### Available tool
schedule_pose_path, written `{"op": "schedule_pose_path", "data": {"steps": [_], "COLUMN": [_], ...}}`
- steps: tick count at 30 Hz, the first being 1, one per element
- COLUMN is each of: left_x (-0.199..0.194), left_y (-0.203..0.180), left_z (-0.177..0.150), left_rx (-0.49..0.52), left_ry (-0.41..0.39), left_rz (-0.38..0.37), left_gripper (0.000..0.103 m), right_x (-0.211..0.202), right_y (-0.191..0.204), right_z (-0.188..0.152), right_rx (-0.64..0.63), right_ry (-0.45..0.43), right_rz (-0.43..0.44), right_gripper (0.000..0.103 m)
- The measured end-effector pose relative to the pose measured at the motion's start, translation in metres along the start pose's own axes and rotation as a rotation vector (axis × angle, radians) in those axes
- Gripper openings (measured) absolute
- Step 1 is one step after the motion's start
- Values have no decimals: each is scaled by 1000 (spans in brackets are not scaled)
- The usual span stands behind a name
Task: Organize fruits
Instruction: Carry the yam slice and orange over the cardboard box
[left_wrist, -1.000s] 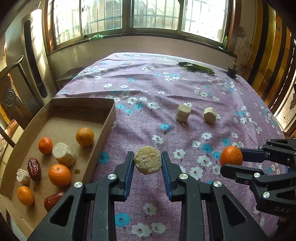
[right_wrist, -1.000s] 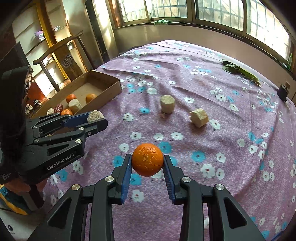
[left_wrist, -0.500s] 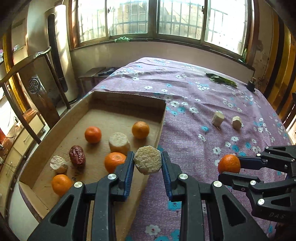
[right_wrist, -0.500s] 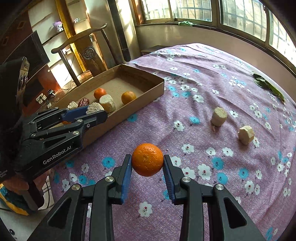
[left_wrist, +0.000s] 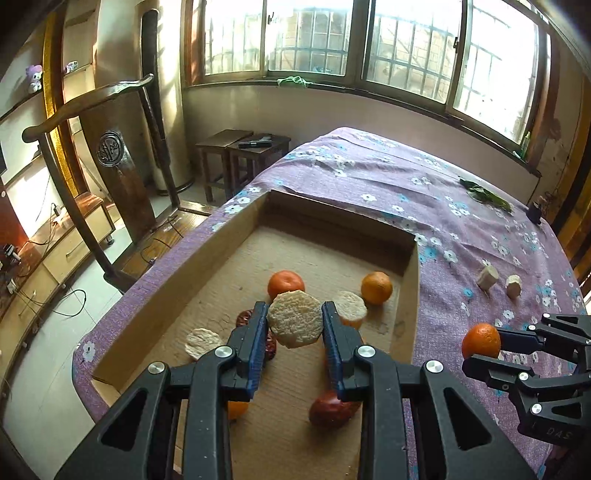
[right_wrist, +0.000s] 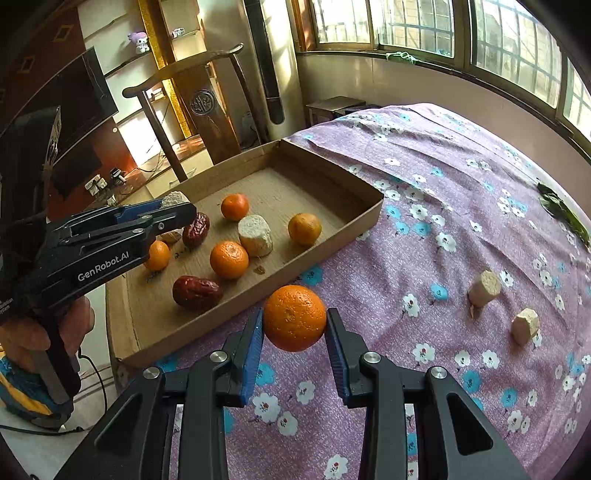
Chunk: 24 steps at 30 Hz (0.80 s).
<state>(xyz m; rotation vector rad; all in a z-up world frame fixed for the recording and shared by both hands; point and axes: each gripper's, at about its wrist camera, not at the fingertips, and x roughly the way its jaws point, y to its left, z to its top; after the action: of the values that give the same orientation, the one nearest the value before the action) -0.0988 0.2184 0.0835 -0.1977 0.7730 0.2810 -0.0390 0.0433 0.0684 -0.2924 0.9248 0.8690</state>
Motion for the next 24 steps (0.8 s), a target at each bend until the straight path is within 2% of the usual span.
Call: {"op": "schedule_pose_path", "data": {"steps": [8, 24], "left_x": [13, 38], "left_y": [14, 7], "left_z": [12, 18], "left_rx": [20, 36], "left_ry": [16, 75], "left_rz": [24, 8], "left_gripper": [28, 28], "right_x": [18, 40], "right_y": [21, 12], "right_z": [21, 39], "right_rx": [-22, -8], "right_ry": [-28, -8], "right_rz": [31, 46], "right_gripper": [36, 36]}}
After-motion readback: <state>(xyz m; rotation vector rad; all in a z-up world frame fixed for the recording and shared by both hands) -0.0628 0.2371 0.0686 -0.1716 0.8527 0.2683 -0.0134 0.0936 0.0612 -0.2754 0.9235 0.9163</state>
